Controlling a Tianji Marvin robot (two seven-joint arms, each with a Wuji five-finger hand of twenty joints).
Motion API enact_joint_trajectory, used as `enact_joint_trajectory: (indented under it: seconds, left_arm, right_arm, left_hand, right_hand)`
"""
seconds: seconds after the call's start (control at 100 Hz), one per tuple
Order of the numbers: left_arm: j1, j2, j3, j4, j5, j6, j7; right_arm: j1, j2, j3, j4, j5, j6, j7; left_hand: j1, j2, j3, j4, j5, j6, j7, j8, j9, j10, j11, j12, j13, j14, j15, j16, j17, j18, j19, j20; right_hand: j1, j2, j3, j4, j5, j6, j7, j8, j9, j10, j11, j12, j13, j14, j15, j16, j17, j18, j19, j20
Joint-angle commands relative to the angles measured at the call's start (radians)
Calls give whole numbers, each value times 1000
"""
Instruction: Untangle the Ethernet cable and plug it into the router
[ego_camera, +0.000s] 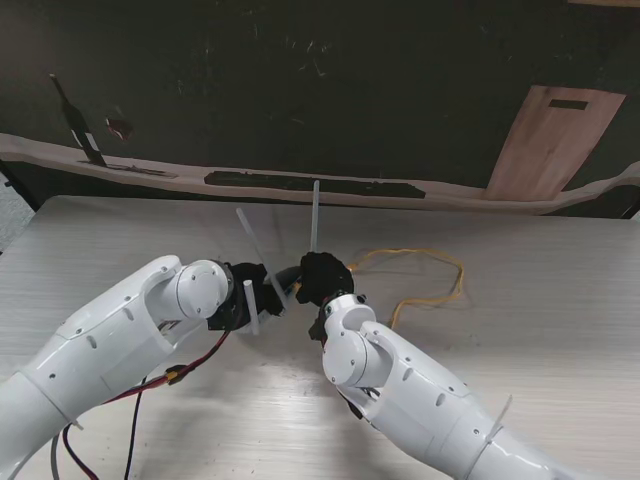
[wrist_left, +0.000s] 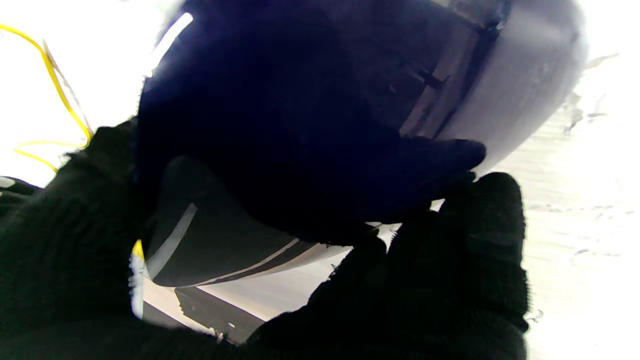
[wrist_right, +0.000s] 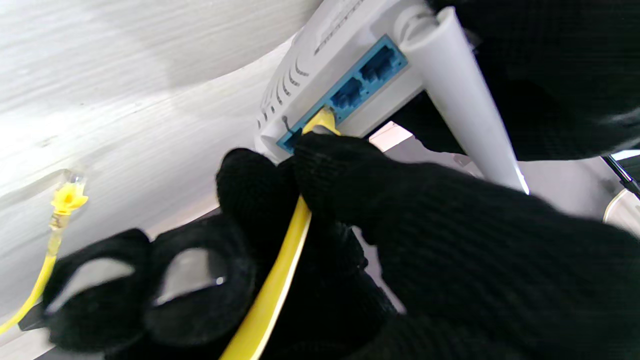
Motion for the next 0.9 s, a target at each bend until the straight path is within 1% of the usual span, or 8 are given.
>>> enact_joint_trajectory:
  seconds: [0.0, 0.31, 0.43, 0.69, 0.71, 0.78, 0.83, 0.89]
  left_arm:
    - [61, -14, 47, 50, -29, 2, -60]
    - [46, -19, 69, 63, -50, -6, -63]
    - [49, -21, 68, 64, -49, -10, -56]
    - [53, -26, 65, 66, -50, -13, -42]
    - [53, -26, 65, 67, -51, -14, -41]
    - [55, -27, 63, 68, -52, -19, -37]
    - [57, -29, 61, 70, -52, -24, -33]
    - [59, -30, 58, 74, -53, -34, -28]
  right_arm:
    - [-5, -16, -13, 3, 8, -7, 22]
    - [-2, -29, -19, 22, 33, -7, 16]
    - [1, -39, -22, 35, 53, -6, 10]
    - [14, -62, -36, 71, 84, -7, -7]
    - [15, -64, -37, 74, 86, -7, -7]
    - [18, -69, -43, 83, 94, -5, -8]
    - [20, -72, -46, 87, 98, -6, -8]
    - [21, -75, -50, 92, 101, -8, -8]
  left_hand:
    - [483, 217, 316, 34, 106, -479, 248, 56, 96, -424, 204, 73, 93, -280, 207, 60, -18, -251, -32, 14]
    - [505, 205, 327, 83, 111, -490, 257, 60, 99, -433, 216, 61, 112, -287, 209, 61, 12, -256, -37, -9]
    - [498, 185, 330, 84, 116, -495, 264, 63, 110, -438, 220, 65, 126, -292, 211, 64, 31, -261, -34, -15]
    - [503, 176, 341, 73, 118, -495, 272, 68, 118, -443, 218, 74, 137, -293, 210, 67, 39, -259, -35, -32]
    - [506, 174, 346, 60, 118, -496, 274, 70, 121, -443, 214, 83, 140, -294, 206, 72, 38, -257, -21, -68]
    - [518, 167, 351, 57, 118, -497, 277, 71, 123, -446, 214, 86, 147, -297, 204, 74, 41, -251, -17, -88]
    - [538, 150, 358, 42, 121, -499, 283, 74, 127, -448, 217, 85, 155, -299, 196, 78, 45, -245, 1, -133]
    - [593, 106, 391, 8, 126, -508, 294, 80, 132, -459, 229, 72, 177, -307, 187, 78, 62, -230, 14, -191]
  right_hand:
    - [86, 28, 90, 25, 63, -88, -19, 12, 156, 140, 55, -9, -19, -182, 10, 10, 11, -61, 54, 29]
    - [96, 40, 82, 19, 65, -82, -32, 14, 158, 148, 41, -9, -19, -172, -5, 6, 7, -49, 38, 32]
    - [102, 48, 80, 23, 63, -77, -35, 22, 150, 153, 50, 0, -18, -182, -5, 6, 6, -49, 31, 34]
    - [108, 46, 81, 26, 68, -69, -39, 27, 152, 158, 55, 6, -18, -187, 1, 8, 7, -50, 30, 36]
    - [108, 46, 81, 26, 67, -69, -39, 27, 152, 158, 55, 6, -18, -187, 1, 8, 7, -50, 30, 37]
    - [107, 46, 80, 26, 69, -68, -40, 28, 152, 158, 55, 7, -18, -188, 1, 8, 7, -50, 30, 37]
    - [109, 46, 81, 27, 69, -69, -41, 30, 152, 158, 55, 7, -18, -187, 1, 8, 7, -50, 30, 38]
    - [108, 47, 81, 27, 70, -70, -42, 31, 153, 158, 55, 7, -18, -188, 1, 8, 6, -51, 29, 38]
